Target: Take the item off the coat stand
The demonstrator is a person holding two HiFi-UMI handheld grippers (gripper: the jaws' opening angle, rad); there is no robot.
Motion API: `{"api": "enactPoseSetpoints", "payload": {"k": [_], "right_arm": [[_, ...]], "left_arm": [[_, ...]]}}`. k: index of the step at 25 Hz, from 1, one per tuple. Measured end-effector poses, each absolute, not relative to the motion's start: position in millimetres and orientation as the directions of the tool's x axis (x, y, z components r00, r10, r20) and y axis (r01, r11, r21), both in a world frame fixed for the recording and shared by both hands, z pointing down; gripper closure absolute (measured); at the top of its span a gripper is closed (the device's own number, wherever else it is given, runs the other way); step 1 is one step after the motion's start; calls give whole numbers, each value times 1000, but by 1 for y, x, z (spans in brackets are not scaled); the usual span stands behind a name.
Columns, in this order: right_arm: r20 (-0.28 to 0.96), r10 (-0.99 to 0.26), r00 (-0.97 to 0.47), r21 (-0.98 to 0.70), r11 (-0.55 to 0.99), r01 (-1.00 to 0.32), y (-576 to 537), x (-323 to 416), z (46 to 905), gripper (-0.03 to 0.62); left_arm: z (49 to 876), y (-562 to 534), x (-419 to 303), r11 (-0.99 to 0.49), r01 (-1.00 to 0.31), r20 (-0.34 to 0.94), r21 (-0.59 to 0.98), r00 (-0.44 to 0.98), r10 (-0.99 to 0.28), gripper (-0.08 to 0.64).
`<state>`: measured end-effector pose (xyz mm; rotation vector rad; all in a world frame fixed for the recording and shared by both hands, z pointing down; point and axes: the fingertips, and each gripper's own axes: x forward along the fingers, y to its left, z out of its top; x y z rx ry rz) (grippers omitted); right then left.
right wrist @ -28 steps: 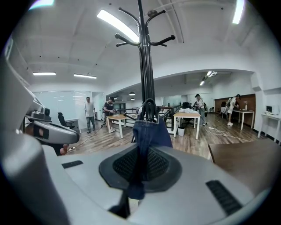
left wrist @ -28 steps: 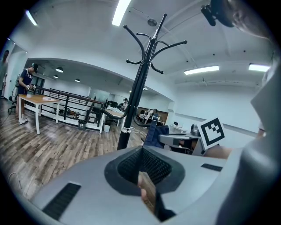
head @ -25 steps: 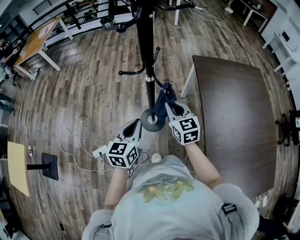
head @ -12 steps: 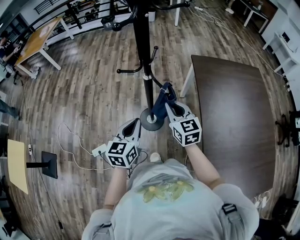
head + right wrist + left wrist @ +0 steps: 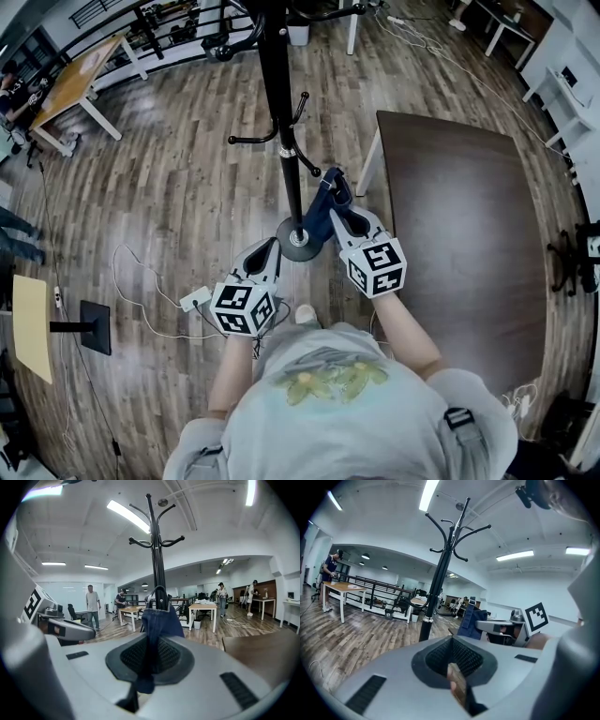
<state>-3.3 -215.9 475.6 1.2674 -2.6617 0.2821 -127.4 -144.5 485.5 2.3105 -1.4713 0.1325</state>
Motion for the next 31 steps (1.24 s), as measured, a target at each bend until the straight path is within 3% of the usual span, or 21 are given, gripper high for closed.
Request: {"api": "enactPoseSetpoints", "payload": {"k": [31], "right_arm": [[250, -692, -678, -62, 687, -724, -123, 46, 449, 565]], "left_arm": [[474, -53, -87, -284, -910, 294, 303, 372, -880, 545]]}}
